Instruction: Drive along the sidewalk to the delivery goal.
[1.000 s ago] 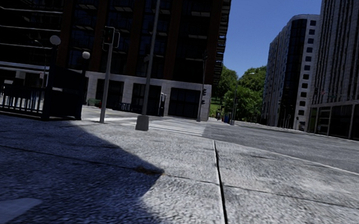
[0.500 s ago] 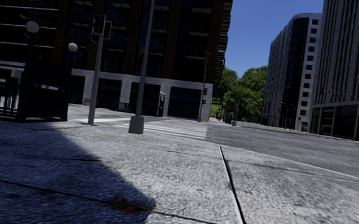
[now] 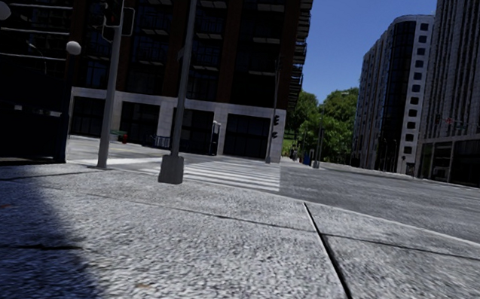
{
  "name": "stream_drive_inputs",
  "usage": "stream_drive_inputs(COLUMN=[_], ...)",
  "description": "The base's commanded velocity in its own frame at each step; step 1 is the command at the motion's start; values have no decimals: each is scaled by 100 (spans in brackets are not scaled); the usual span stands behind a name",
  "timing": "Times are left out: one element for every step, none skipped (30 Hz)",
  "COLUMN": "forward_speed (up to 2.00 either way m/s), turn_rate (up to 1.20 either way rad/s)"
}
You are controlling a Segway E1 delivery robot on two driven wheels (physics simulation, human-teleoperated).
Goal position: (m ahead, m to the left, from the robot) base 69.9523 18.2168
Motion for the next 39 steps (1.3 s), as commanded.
stream_drive_inputs(forward_speed=[200, 200, 200, 200, 200, 200, 200, 200, 200, 200, 200, 200, 200, 200, 200, 200, 200, 200, 200, 200, 200, 200, 200, 200, 200, 200, 200, 200, 200, 200, 200, 200, 200, 200, 200, 200, 200, 200, 200], turn_rate=[0, 0, 0, 0, 0, 0, 0, 0, 0, 0, 0, 0, 0, 0, 0, 0, 0, 0, 0, 0, 0, 0, 0, 0, 0, 0, 0, 0, 0, 0, 0, 0, 0, 0, 0, 0, 0, 0, 0])
